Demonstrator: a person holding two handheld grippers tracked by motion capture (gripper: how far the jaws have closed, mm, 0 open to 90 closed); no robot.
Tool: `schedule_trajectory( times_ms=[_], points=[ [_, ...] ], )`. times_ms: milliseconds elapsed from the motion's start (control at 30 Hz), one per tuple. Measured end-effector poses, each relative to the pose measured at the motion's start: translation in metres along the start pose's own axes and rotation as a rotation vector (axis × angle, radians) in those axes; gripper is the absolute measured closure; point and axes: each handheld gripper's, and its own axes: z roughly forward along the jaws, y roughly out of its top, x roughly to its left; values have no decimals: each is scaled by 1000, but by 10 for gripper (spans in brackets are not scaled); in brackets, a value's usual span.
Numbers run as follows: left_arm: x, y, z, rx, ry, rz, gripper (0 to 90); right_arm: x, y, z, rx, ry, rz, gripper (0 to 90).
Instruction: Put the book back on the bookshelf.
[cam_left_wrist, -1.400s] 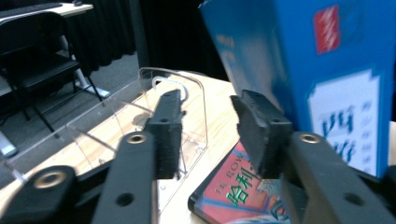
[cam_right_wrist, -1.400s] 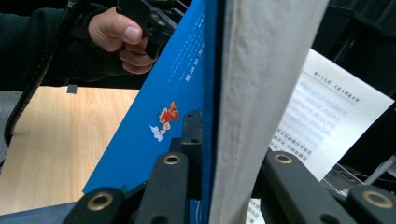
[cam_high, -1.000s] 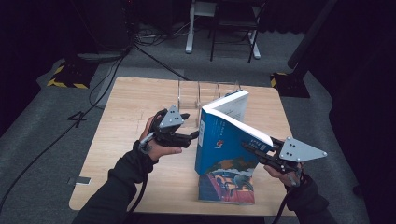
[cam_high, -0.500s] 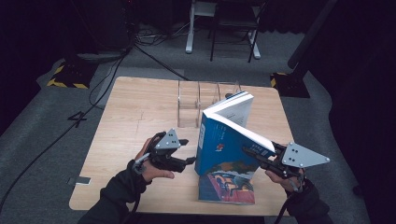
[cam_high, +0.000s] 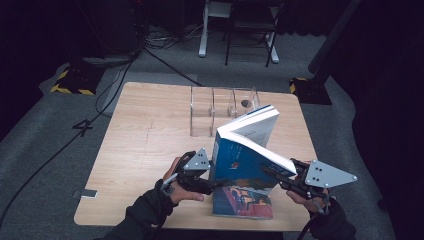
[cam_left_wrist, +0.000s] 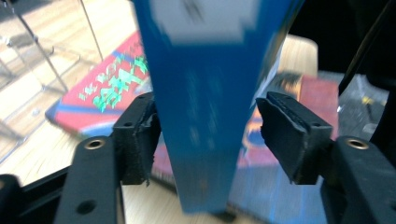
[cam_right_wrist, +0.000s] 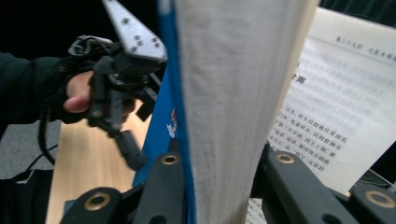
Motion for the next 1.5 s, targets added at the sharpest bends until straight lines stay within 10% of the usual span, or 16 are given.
schedule_trajectory(
  times_ms=[367,867,1500],
  points=[
    [-9,31,2,-94,-25,83,468,1,-7,-15,8,-23,13,702],
    [-8,41,-2,-157,-6,115,592,-30,-27,-35,15,-200,164,444],
    [-7,61,-14,-258,-17,107,535,-31,-47,4,75,-86,226,388]
  ],
)
